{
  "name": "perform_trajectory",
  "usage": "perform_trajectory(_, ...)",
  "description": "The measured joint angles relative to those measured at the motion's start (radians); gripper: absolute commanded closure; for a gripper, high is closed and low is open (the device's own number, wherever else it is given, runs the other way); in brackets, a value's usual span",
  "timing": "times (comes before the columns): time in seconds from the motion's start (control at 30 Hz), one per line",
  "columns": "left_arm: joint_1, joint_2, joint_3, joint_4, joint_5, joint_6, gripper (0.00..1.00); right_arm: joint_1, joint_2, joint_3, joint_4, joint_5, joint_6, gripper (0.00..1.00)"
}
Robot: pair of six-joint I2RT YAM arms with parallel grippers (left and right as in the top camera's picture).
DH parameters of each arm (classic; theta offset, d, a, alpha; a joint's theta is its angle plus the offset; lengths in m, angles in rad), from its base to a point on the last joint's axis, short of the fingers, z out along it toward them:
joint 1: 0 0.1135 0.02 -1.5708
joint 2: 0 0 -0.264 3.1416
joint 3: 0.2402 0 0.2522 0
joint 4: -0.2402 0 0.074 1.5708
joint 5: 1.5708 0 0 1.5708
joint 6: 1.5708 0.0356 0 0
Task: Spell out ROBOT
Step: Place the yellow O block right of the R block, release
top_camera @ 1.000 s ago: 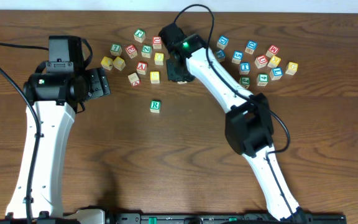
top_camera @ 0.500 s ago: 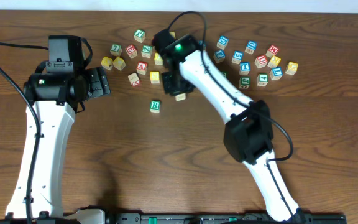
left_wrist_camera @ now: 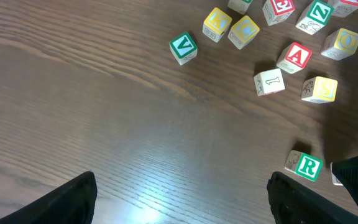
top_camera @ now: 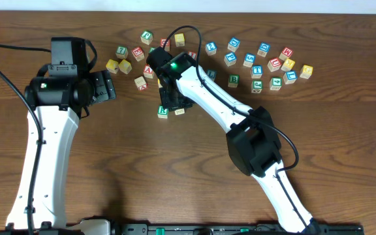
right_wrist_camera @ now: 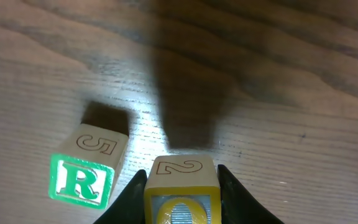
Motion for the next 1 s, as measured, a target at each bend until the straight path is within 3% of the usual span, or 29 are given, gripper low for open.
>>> perform_trajectory(0.43, 0.0, 0.0, 0.0, -0.003, 0.0, 0.0, 0.14, 0.003, 0.0, -0.09, 0.076, -0.003, 0.09, 0.72)
perform_trajectory(0.73, 0.0, 0.0, 0.0, -0.003, 0.0, 0.0, 0.13, 0.003, 0.0, -0.097, 0.08, -0.063, 0.1, 0.55)
perform_trajectory(1.0, 0.0, 0.0, 0.0, -0.003, 0.0, 0.0, 0.14, 0.003, 0.0, -0.097, 0.075, -0.09, 0.092, 0.62)
